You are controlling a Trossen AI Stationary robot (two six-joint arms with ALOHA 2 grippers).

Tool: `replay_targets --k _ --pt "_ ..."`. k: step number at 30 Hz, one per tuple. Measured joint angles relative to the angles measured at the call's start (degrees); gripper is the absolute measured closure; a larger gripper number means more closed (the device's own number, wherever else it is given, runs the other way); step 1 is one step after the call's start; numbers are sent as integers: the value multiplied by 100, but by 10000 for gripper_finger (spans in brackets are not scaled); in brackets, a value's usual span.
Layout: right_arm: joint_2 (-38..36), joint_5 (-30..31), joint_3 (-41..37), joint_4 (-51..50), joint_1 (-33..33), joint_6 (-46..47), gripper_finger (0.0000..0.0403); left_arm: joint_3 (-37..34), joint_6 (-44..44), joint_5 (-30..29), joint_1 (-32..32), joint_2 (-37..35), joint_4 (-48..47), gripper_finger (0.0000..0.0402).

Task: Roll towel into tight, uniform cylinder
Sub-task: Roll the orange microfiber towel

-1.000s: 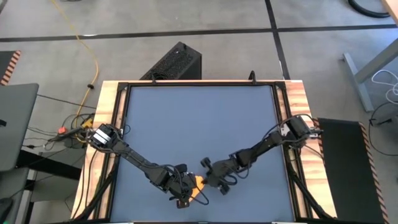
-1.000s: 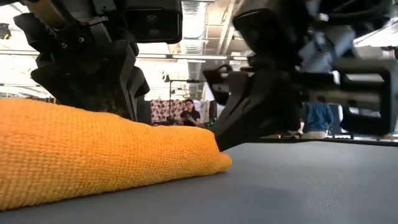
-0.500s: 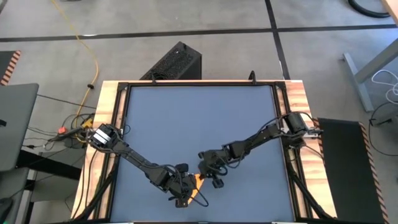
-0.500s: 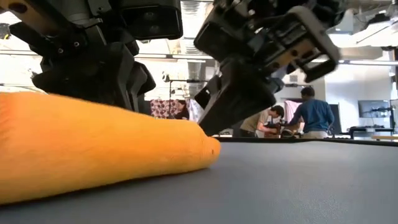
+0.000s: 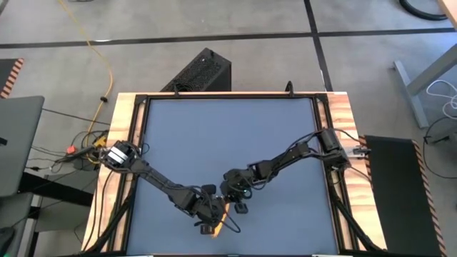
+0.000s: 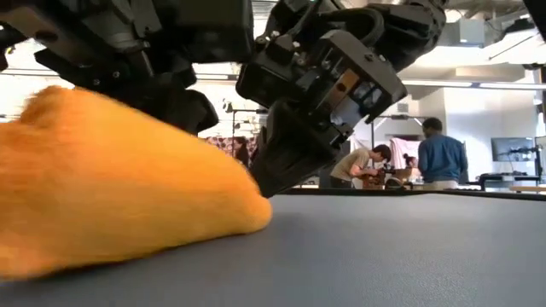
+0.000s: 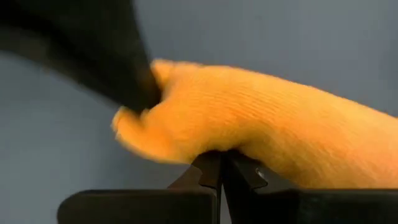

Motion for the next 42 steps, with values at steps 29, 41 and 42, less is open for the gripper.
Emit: replay_targets --k 29,41,42 --pt "56 160 59 -188 -85 119 390 2523 -3398 311 138 -56 -2906 350" --pt "60 168 50 -81 -90 -52 390 2526 -4408 908 288 578 -2968 198" --pt "60 169 50 -84 -90 -75 390 2544 -4410 956 294 638 -2954 194"
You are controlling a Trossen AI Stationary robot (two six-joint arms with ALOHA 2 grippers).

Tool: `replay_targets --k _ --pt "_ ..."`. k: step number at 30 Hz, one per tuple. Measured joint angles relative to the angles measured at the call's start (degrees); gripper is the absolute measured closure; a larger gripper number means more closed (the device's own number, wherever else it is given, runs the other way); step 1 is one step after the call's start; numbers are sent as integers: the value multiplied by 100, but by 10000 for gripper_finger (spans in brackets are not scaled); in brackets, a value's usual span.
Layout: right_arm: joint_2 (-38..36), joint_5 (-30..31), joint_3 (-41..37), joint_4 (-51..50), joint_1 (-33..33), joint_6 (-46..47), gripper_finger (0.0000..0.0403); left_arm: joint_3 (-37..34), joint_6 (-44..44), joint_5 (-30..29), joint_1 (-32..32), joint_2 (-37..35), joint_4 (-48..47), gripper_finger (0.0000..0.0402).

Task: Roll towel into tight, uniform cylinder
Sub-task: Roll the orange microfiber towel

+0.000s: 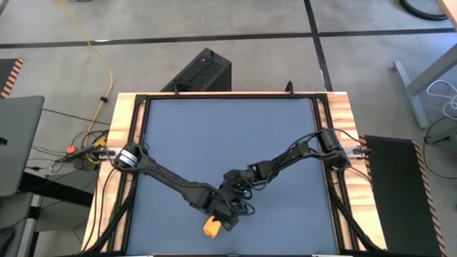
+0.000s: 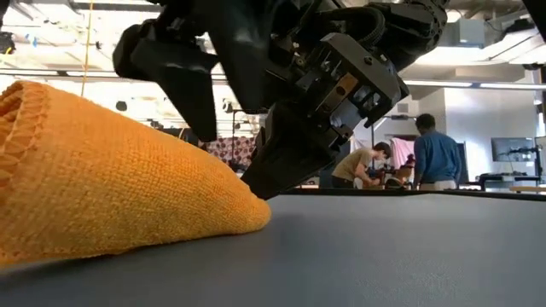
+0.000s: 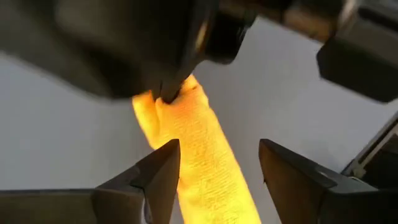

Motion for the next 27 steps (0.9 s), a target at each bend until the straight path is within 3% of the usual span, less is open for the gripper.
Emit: replay_targets --k 11,16,23,27 --pt "0 6 5 -5 -2 12 390 -1 103 -211 -54 115 -246 187" --pt "-2 28 2 5 -2 19 390 88 703 -435 -248 -8 -214 190" --pt "0 2 4 9 -4 44 390 532 1314 -1635 -576 -795 -650 206" --pt "0 -13 4 18 -19 44 390 506 1118 -1700 -793 -833 -656 207"
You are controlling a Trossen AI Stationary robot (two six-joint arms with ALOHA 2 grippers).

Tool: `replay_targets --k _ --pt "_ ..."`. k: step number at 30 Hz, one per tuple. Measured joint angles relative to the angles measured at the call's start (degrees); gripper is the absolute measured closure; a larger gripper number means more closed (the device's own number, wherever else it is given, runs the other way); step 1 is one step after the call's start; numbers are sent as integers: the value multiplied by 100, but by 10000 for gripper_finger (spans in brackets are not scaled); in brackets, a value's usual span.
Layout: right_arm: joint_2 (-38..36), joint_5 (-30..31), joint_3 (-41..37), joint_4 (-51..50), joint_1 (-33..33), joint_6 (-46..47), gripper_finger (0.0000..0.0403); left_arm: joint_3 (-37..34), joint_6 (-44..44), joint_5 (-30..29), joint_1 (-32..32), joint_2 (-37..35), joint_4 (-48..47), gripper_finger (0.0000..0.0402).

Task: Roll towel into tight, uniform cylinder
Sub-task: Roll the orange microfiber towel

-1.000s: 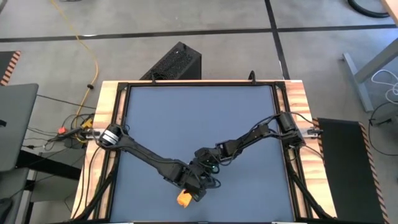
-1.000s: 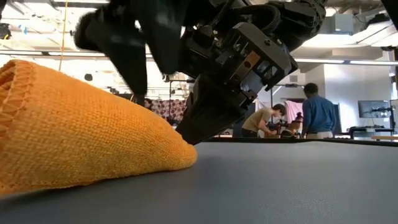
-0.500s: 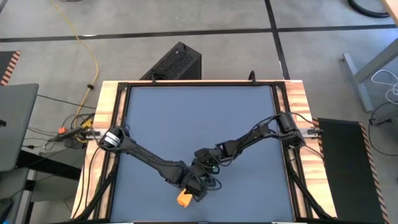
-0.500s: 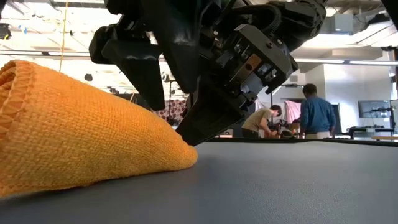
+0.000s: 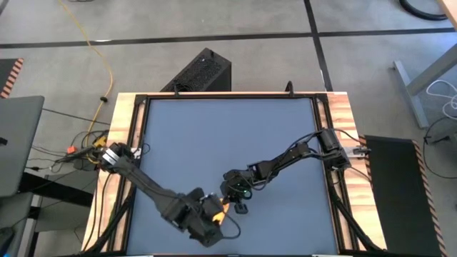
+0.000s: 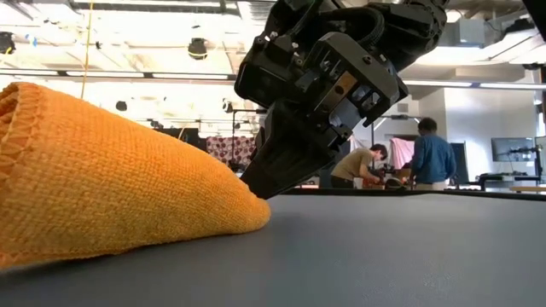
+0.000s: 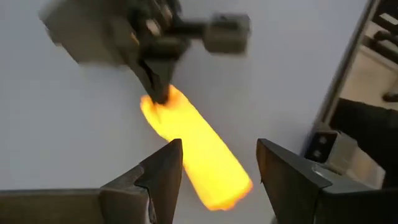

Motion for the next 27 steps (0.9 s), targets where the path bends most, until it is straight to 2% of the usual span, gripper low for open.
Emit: replay_targets --k 8,13,16,27 --pt "0 -4 0 6 -5 24 390 -57 -723 182 -29 623 -71 207" --pt "0 -7 0 5 -1 44 390 -46 -581 751 145 940 -68 199" --pt "0 -6 0 7 -1 42 390 -51 -556 895 248 1050 -73 188" --pt "0 -7 0 9 -1 37 390 -33 -950 506 459 1173 6 152"
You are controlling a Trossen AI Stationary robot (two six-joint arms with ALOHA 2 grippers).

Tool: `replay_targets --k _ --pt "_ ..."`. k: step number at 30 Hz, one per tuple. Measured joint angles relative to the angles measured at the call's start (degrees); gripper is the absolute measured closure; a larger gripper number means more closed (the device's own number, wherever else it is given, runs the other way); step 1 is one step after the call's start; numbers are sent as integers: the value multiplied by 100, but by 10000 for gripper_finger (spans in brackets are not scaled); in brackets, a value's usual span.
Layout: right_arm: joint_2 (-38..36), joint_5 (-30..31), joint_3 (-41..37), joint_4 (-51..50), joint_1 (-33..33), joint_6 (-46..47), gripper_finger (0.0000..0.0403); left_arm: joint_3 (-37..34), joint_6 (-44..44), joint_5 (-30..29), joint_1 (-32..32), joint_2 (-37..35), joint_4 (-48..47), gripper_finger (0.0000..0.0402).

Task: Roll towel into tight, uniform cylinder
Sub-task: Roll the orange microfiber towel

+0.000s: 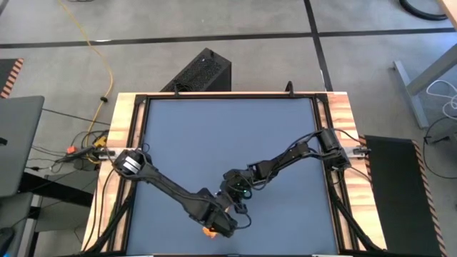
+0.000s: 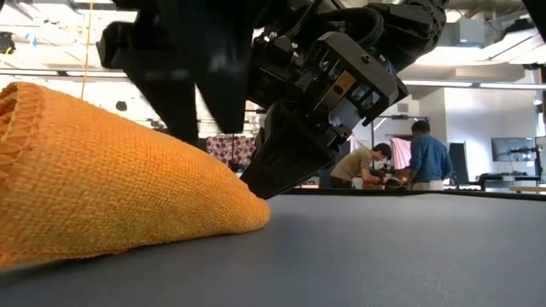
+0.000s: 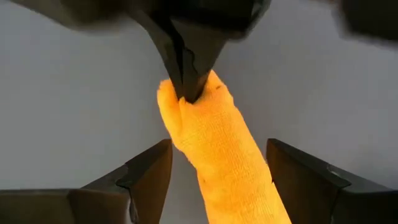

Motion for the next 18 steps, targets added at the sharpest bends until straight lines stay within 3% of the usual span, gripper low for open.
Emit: replay_targets --k 12,15,18 --pt "0 -71 9 80 -35 -15 383 12 91 762 35 732 -34 151" --pt "-17 -89 11 94 -37 -9 368 20 93 794 47 775 -111 171" --pt "-60 -106 10 87 -37 134 346 16 121 789 45 772 -264 217"
